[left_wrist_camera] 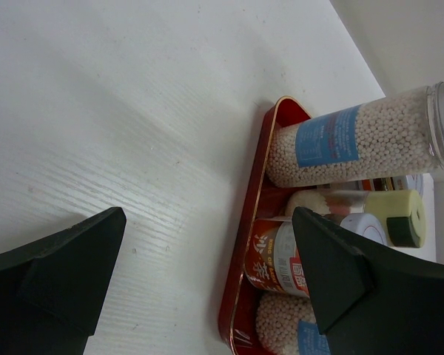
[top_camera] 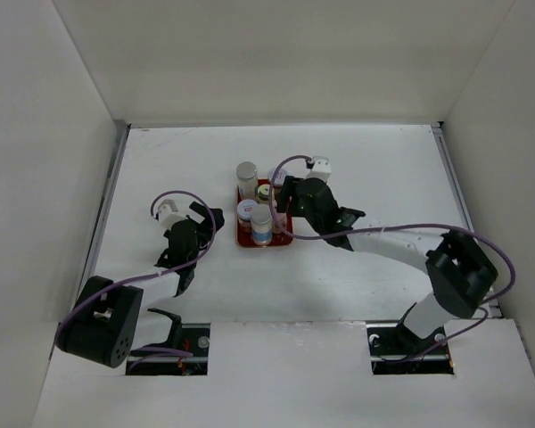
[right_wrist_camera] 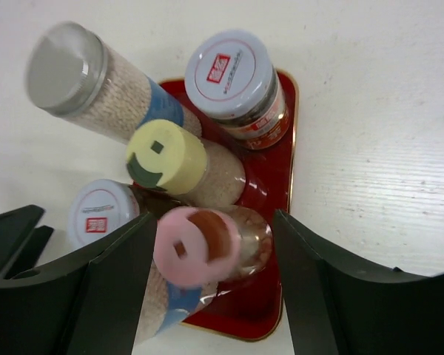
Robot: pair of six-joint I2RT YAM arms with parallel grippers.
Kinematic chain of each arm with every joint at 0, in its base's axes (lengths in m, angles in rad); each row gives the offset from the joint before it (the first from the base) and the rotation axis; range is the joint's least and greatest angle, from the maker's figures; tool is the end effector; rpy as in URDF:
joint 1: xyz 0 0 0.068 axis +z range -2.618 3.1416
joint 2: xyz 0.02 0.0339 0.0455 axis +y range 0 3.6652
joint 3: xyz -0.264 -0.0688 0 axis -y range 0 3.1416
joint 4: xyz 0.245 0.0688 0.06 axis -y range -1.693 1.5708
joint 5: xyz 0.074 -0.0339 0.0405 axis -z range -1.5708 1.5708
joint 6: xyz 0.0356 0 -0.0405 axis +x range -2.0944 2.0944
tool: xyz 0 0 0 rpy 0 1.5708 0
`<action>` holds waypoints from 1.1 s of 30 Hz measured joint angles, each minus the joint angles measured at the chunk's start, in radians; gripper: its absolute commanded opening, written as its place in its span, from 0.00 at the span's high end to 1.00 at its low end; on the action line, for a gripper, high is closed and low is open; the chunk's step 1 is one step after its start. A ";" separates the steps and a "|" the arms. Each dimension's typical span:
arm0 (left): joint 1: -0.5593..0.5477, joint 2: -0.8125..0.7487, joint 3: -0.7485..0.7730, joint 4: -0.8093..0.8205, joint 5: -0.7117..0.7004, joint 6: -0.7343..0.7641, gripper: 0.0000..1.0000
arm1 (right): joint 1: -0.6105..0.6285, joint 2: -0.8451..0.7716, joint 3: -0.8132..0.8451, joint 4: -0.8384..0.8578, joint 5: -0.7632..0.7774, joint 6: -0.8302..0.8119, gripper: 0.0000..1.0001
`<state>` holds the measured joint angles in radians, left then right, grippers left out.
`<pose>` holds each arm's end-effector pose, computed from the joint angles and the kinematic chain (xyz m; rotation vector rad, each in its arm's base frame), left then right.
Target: Organize the condiment bottles
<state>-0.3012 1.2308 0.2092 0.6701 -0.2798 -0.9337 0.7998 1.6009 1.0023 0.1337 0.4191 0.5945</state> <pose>0.2060 -0.0537 0.1475 -0.7844 1.7838 -0.5615 0.2608 0.2477 0.2411 0.0564 2.0229 0.4679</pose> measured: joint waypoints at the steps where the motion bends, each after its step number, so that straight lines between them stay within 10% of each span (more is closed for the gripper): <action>1: 0.000 0.000 0.000 0.000 0.000 0.000 0.00 | -0.002 -0.032 -0.012 0.000 0.005 0.000 0.29; 7: 0.010 -0.006 0.000 0.000 -0.002 0.002 0.00 | -0.059 -0.257 -0.145 0.024 0.047 0.002 0.18; 8: 0.015 -0.007 0.000 0.000 -0.005 0.006 0.00 | -0.075 -0.285 -0.178 0.038 0.053 0.002 0.00; 17: 0.059 -0.101 0.052 -0.138 -0.048 0.053 0.00 | -0.129 -0.422 -0.488 0.142 0.126 0.031 0.00; 33: 0.111 -0.107 0.346 -0.618 -0.184 0.120 0.00 | -0.122 -0.286 -0.441 0.133 0.160 0.063 0.00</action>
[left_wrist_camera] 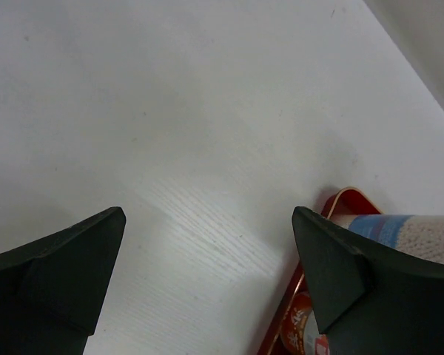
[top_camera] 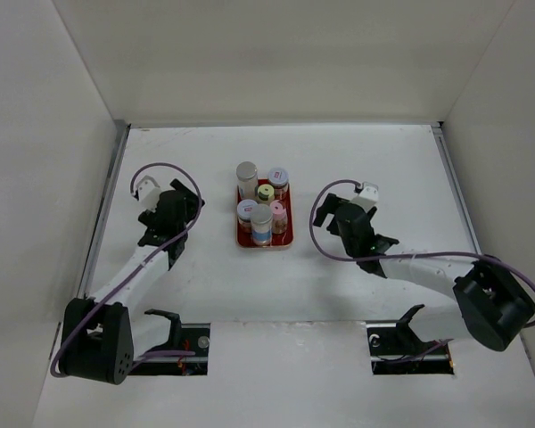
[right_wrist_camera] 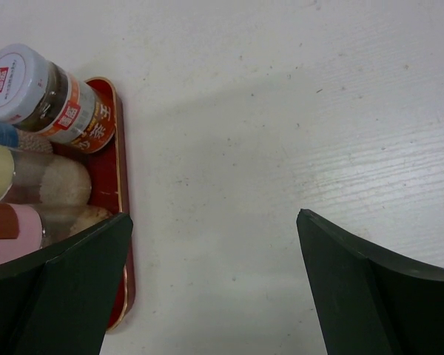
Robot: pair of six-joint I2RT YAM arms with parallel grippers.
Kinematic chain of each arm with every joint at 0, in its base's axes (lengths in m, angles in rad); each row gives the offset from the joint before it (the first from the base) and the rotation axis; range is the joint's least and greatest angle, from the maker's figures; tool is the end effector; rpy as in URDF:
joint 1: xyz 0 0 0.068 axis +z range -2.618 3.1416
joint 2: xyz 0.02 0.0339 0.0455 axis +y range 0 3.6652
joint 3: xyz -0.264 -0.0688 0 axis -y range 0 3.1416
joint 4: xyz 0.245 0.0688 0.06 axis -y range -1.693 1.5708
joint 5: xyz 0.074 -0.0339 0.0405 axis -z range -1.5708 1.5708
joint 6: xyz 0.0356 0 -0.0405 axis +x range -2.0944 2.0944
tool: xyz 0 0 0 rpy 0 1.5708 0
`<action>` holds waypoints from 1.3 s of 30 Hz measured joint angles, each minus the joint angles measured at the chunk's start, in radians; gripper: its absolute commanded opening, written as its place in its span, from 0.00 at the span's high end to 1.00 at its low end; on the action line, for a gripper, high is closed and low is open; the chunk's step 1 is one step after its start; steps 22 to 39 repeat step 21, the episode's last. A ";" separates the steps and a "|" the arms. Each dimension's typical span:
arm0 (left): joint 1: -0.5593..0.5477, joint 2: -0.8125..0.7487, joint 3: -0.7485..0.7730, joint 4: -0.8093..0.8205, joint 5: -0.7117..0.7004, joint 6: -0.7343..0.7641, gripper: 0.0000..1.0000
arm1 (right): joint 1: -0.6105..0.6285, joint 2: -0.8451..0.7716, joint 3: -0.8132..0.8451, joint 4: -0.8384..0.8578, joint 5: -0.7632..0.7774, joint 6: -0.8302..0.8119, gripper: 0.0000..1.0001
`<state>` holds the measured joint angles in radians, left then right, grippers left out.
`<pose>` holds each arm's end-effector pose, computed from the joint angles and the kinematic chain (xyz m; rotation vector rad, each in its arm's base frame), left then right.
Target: Organize the condiment bottles
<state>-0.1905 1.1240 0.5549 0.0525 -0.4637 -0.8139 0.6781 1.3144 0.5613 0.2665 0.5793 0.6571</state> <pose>0.2354 -0.0292 0.2178 -0.8804 1.8308 -0.1474 0.2183 0.1508 0.1966 0.3298 1.9552 0.2709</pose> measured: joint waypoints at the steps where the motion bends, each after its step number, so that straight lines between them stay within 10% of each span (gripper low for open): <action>1: 0.000 0.002 -0.011 -0.001 0.006 0.000 0.00 | -0.006 -0.001 0.012 -0.016 0.000 0.000 0.00; 17: -0.112 -0.011 -0.092 0.093 0.191 -0.001 0.00 | -0.014 -0.134 0.280 -0.552 0.063 0.010 0.00; 39: -0.117 0.001 -0.104 0.106 0.201 -0.001 0.00 | -0.043 -0.130 0.289 -0.612 0.065 -0.018 0.00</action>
